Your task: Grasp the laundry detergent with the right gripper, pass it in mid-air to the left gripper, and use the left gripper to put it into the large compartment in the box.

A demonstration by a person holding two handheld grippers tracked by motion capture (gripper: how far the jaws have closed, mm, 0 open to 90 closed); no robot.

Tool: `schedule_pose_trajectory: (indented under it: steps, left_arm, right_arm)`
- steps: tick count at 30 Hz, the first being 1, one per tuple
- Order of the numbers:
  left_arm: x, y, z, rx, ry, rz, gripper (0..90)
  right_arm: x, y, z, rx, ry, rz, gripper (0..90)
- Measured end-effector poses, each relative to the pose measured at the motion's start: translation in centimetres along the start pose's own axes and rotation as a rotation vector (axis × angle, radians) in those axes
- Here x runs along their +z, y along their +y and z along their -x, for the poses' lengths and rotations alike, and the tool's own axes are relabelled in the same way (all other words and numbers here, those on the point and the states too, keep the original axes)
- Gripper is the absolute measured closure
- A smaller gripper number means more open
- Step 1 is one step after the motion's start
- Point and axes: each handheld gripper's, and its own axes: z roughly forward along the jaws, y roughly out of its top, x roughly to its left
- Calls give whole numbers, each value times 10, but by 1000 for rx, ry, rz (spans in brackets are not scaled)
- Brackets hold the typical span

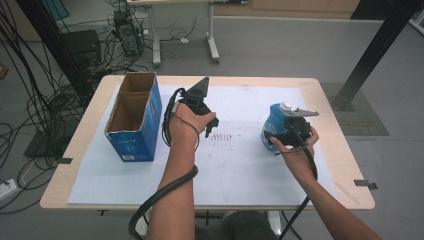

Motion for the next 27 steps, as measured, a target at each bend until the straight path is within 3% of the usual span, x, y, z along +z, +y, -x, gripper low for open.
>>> schedule_pose_trajectory:
  steps: [27]
  left_arm:
    - [-3, 1, 2, 7, 4, 5, 59]
  right_arm:
    - [0, 2, 0, 3, 11, -5, 23]
